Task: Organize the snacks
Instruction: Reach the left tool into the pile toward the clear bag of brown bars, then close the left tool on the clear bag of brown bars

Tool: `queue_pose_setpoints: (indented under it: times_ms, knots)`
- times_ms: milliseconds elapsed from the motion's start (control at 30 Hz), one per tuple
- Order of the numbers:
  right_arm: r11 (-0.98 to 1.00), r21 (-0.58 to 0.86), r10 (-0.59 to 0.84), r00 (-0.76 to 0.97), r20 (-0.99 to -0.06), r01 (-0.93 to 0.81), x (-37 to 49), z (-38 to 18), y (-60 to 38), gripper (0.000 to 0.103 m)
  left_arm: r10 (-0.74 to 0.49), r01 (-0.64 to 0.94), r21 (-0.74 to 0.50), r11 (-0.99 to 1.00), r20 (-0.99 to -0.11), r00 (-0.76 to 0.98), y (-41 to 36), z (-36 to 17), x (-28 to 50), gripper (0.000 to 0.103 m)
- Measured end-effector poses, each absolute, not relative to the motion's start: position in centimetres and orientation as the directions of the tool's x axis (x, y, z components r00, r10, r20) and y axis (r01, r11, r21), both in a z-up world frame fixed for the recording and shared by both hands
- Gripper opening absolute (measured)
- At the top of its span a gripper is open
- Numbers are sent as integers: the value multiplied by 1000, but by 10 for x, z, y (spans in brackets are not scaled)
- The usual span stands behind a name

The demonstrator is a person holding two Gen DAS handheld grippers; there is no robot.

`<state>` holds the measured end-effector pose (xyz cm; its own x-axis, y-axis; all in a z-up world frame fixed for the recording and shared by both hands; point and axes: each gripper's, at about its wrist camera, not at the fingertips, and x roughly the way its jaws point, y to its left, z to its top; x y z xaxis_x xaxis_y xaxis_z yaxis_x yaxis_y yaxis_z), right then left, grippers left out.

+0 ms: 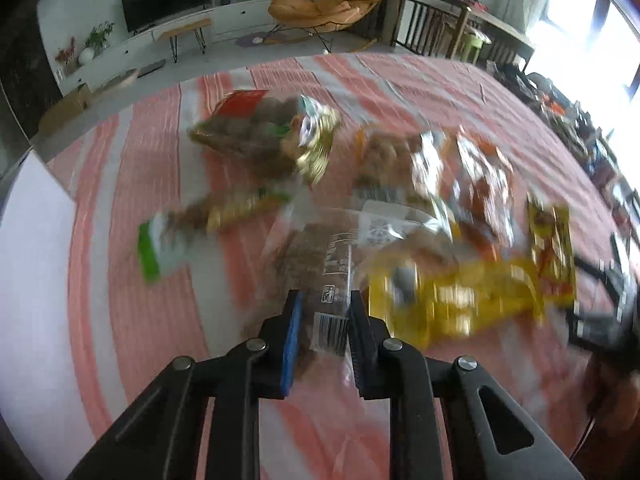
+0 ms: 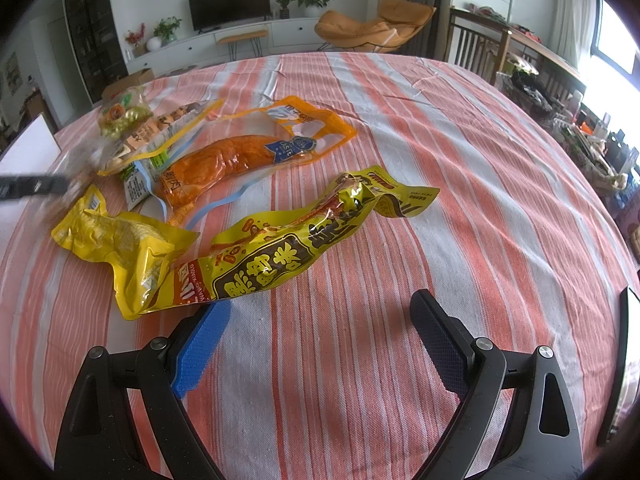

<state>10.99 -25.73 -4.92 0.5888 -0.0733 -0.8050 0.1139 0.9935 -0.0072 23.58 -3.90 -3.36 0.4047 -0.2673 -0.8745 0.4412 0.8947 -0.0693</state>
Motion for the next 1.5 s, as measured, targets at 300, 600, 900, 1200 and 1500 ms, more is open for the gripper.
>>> queue_pose_setpoints:
  times_ms: [300, 600, 900, 1200, 1500]
  knots:
    - [994, -7, -73, 589, -805, 114, 110, -49, -257, 94, -257, 437, -70, 897, -886, 385, -3, -34, 145, 22]
    - [994, -6, -72, 589, -805, 113, 110, -49, -256, 94, -349, 376, -213, 902, -872, 343, 30, -34, 122, 79]
    - [994, -6, -72, 589, -805, 113, 110, -49, -256, 94, -426, 390, -282, 876, -831, 356, 32, -13, 124, 79]
    - [994, -6, -72, 589, -805, 113, 110, -49, -256, 94, -459, 351, -339, 873, -814, 356, 41, -11, 140, 79]
    - [994, -6, -72, 589, -805, 113, 111, -50, -256, 94, -507, 286, -425, 859, -782, 363, 61, -7, 155, 79]
